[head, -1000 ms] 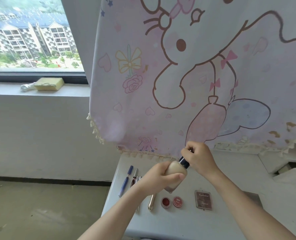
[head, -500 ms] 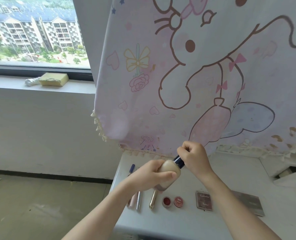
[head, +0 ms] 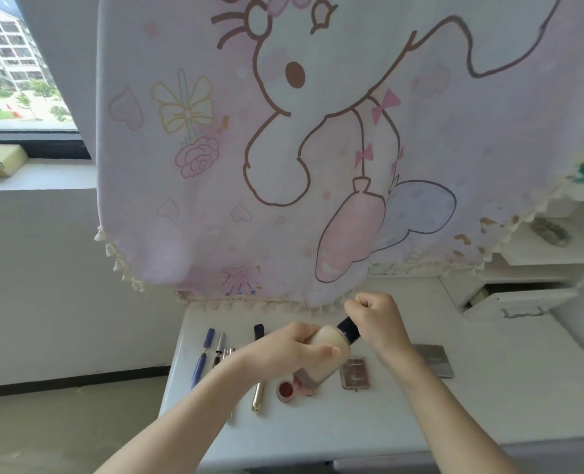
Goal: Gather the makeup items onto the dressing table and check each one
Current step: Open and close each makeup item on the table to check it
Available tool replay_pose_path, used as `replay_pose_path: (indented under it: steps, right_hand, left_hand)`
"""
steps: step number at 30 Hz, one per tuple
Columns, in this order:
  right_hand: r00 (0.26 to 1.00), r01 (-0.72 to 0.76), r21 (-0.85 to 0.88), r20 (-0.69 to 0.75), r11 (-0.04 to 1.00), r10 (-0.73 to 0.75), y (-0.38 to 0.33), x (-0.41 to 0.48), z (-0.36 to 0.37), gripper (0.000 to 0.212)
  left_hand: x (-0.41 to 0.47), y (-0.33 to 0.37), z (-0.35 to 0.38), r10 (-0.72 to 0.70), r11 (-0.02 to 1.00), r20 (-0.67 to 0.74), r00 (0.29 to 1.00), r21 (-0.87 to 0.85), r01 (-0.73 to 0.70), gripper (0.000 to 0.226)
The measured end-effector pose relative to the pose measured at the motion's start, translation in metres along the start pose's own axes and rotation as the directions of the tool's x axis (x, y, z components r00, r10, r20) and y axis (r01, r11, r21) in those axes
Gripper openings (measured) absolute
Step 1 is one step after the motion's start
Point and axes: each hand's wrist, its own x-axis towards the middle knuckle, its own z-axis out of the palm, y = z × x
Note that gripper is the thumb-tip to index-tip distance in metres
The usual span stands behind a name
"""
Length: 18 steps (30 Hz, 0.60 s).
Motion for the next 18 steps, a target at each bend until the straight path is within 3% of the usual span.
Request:
replay_pose_path:
  steps: [5,7,11,14,18]
  right_hand:
    - [1.0,0.0,0.056,-0.015,0.998,0.0,0.01,0.007,-0.029,0.055]
    - [1.0,0.026,0.057,0.009,0.998,-0.027,0.012,0.011,-0.042,0.044]
    - [0.992,0.071,0.071,0.099,0.995,-0.078,0.023,0.017,-0.069,0.031]
    - [0.982,0.088,0.072,0.162,0.993,-0.099,0.035,0.024,-0.089,0.036]
    - [0.969,0.134,0.017,0.208,0.991,-0.134,0.045,0.034,-0.109,0.052]
  left_hand:
    - [0.019,0.018,0.021,0.009,1.0,0.005,1.0,-0.005,-0.009,0.015]
    - [0.026,0.025,0.032,0.015,0.999,-0.009,1.0,-0.037,-0.015,0.012]
    - [0.036,0.035,0.059,0.007,0.964,0.048,0.999,-0.267,0.006,0.014]
    - [0.045,0.041,0.083,0.005,0.909,0.054,0.999,-0.417,0.018,0.023]
    - [0.062,0.043,0.107,-0.025,0.907,-0.066,0.998,-0.42,-0.005,0.024]
